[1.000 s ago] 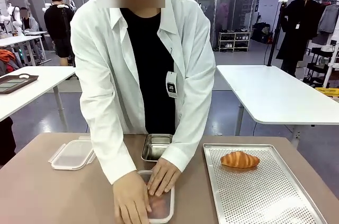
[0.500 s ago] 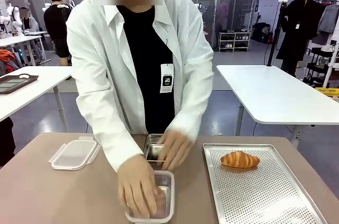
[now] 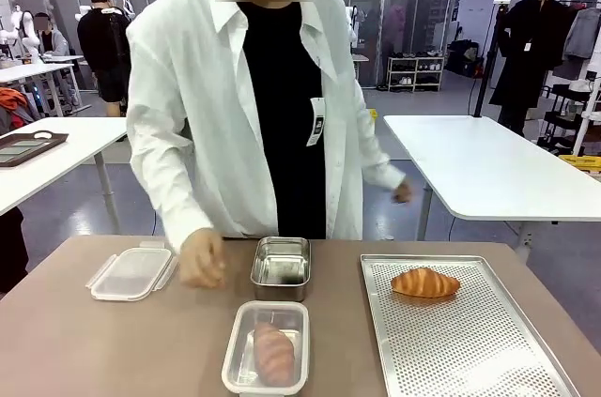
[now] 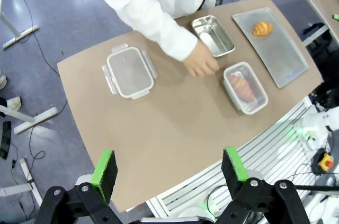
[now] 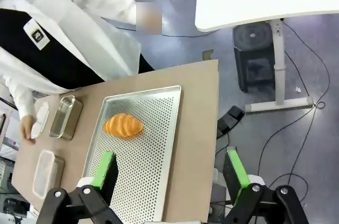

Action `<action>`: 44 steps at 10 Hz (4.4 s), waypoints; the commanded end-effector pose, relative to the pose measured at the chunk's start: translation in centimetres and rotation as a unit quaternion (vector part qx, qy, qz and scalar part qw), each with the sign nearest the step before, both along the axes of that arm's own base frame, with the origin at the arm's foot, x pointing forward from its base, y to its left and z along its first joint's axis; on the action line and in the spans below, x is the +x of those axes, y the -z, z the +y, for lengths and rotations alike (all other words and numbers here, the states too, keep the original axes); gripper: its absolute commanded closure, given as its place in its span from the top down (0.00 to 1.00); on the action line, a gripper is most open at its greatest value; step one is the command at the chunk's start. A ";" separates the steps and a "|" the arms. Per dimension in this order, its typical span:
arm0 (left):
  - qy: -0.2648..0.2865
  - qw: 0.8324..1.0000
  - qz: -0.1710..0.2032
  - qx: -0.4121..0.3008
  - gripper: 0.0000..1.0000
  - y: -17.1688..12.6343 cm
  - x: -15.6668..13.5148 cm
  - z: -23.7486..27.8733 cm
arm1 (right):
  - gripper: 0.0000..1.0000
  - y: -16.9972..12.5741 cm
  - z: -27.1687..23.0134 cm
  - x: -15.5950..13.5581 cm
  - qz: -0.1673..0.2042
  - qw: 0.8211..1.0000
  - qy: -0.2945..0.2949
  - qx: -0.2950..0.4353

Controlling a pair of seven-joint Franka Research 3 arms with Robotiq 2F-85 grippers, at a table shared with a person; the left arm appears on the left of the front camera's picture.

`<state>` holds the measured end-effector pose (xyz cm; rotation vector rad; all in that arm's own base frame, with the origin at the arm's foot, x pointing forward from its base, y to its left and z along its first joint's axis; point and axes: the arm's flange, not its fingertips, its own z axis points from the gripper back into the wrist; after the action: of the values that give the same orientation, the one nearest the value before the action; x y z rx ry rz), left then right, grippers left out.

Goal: Place the bread into the airtight container.
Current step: Pick up a Butter Roll and place it into an empty Airtight Container.

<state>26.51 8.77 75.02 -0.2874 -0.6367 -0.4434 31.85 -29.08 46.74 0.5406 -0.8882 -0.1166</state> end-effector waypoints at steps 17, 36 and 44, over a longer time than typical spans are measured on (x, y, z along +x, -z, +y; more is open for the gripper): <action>0.008 1.000 -0.002 0.000 1.00 0.0 -0.1 -0.1 | 1.00 3.4 35.4 16.6 0.117 0.712 -0.447 -0.529; 0.008 1.000 -0.002 0.000 1.00 0.0 -0.1 -0.1 | 1.00 13.0 36.1 23.6 0.090 0.628 -0.613 -0.471; 0.008 1.000 -0.002 0.000 1.00 0.0 -0.1 -0.1 | 1.00 17.1 36.2 26.7 0.110 0.636 -0.606 -0.464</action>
<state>26.52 8.76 75.02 -0.2864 -0.6363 -0.4430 57.80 7.02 30.13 0.0393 -0.0967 1.4413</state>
